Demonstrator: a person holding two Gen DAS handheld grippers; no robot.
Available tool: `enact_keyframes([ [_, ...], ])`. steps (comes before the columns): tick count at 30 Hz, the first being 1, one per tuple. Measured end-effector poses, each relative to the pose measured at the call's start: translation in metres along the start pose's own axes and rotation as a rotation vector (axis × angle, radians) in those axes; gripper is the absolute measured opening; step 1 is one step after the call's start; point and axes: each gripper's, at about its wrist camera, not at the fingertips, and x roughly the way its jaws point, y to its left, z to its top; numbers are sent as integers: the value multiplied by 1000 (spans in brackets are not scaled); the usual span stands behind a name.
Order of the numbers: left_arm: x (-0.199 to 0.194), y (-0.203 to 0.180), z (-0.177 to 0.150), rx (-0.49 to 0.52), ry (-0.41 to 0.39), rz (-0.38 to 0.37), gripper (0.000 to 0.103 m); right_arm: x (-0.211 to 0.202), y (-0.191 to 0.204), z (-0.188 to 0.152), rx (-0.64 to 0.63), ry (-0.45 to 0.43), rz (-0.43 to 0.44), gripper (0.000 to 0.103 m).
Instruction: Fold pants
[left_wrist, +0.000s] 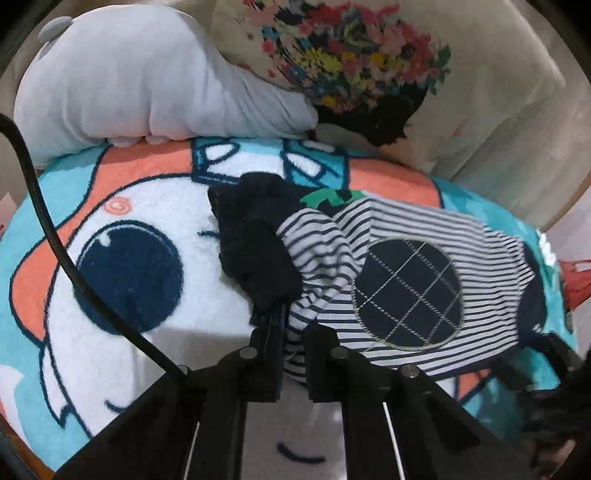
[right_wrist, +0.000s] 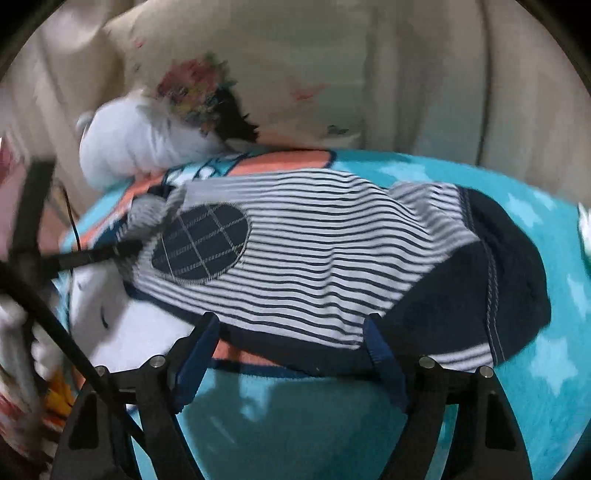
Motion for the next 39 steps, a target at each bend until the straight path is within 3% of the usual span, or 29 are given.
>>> enact_keyframes([
  [3,-10,-2,-1,8,-19,-13,7,8,5,-2,-66,-6,-25,80],
  [5,-17,-4,0,11,-27,-22,7,5,1,0,-56,-20,-31,42],
  [8,-27,-5,1,3,-45,-42,7,-7,-11,5,13,-42,33,13],
  [9,-32,-6,2,-1,-53,-53,7,-11,-13,7,28,-52,45,10],
  [12,-46,-5,1,-15,-77,-83,7,-26,-16,14,45,-78,70,9],
  [16,-55,4,2,-67,-84,-118,7,-37,3,18,-62,-69,102,10],
  [18,-50,9,7,-91,-65,-134,7,-32,18,18,-134,-57,100,28],
  [19,-48,11,11,-106,-54,-138,7,-26,31,18,-178,-50,98,56],
  [20,-45,13,15,-123,-45,-145,7,-23,39,16,-210,-51,107,71],
  [22,-45,14,19,-139,-41,-157,7,-13,57,14,-270,-48,121,72],
  [25,-52,13,20,-141,-50,-180,7,4,73,9,-342,-47,50,72],
  [27,-56,11,20,-133,-58,-187,7,10,73,8,-353,-44,9,66],
  [29,-59,10,20,-126,-63,-194,7,12,65,11,-310,-27,14,20],
  [30,-60,10,20,-124,-65,-197,7,10,58,14,-275,-22,31,13],
  [33,-57,8,23,-119,-71,-192,7,-6,45,27,-214,-58,53,10],
  [39,-32,0,53,-100,-69,-150,7,-11,36,83,-238,-105,-43,9],
])
